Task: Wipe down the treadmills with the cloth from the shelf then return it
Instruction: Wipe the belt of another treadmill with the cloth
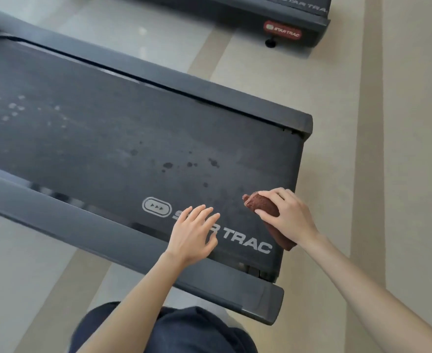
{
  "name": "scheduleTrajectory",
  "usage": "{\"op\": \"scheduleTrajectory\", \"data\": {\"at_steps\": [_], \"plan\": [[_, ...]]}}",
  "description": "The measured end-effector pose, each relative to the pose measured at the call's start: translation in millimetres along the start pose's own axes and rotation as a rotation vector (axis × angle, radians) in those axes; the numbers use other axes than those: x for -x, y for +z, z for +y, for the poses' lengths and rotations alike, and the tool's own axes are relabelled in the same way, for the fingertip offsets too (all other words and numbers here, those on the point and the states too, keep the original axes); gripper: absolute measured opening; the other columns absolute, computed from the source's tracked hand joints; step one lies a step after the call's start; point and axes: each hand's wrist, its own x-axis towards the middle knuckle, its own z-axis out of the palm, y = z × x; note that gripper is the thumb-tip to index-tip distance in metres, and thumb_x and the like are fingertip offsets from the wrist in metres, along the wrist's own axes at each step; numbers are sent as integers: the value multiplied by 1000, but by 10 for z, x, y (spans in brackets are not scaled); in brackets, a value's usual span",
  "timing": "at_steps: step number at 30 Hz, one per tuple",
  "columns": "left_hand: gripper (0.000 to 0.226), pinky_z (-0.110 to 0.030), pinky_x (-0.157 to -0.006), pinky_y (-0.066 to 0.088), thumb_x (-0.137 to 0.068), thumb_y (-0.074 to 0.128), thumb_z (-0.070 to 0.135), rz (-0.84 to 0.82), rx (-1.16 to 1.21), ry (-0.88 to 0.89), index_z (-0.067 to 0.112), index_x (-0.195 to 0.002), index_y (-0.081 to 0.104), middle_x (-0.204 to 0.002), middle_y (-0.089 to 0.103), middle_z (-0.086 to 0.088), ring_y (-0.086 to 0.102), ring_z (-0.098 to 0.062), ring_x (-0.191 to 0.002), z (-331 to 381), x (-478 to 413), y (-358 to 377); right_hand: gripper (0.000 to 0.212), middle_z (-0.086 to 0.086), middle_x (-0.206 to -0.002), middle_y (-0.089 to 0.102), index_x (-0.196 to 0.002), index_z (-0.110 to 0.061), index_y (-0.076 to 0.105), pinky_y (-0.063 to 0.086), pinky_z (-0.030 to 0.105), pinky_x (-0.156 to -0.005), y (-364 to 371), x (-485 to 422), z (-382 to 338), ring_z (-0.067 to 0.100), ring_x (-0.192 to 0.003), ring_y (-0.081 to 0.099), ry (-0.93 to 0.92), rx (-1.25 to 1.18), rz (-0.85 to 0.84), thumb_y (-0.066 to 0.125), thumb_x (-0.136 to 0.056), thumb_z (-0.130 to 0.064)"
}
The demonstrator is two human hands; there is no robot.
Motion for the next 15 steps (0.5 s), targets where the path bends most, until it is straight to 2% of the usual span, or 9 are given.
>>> {"op": "scheduleTrajectory", "data": {"at_steps": [4,9,13,15], "plan": [[47,-46,-103,39,-76,58,30,46,-5,-71,14,-119,64,-127,61,-6,54,-26,-122,-349,-43,756,39,-5,-102,64,-115,-25,65,41,20,-74,846,6,258,16,-91,60,0,-2,53,72,-80,-40],[52,-46,-105,37,-76,53,32,46,-26,-100,13,-124,62,-134,56,-7,48,-26,-128,-642,-183,1400,42,7,-108,67,-115,-16,68,51,37,-83,1794,-42,407,27,-96,63,-9,52,59,75,-79,-34],[57,-45,-112,28,-82,40,37,29,-13,-110,14,-133,53,-144,45,-5,37,-24,-136,-654,-248,1704,43,9,-104,69,-107,-18,71,53,37,-78,2183,62,388,29,-92,65,33,192,157,80,-71,-40],[57,-44,-115,22,-84,43,36,5,17,-125,16,-137,49,-147,40,-5,31,-23,-139,-557,-310,1760,43,7,-104,68,-106,-21,71,53,37,-77,2220,171,424,28,-92,64,-15,204,153,79,-70,-43]]}}
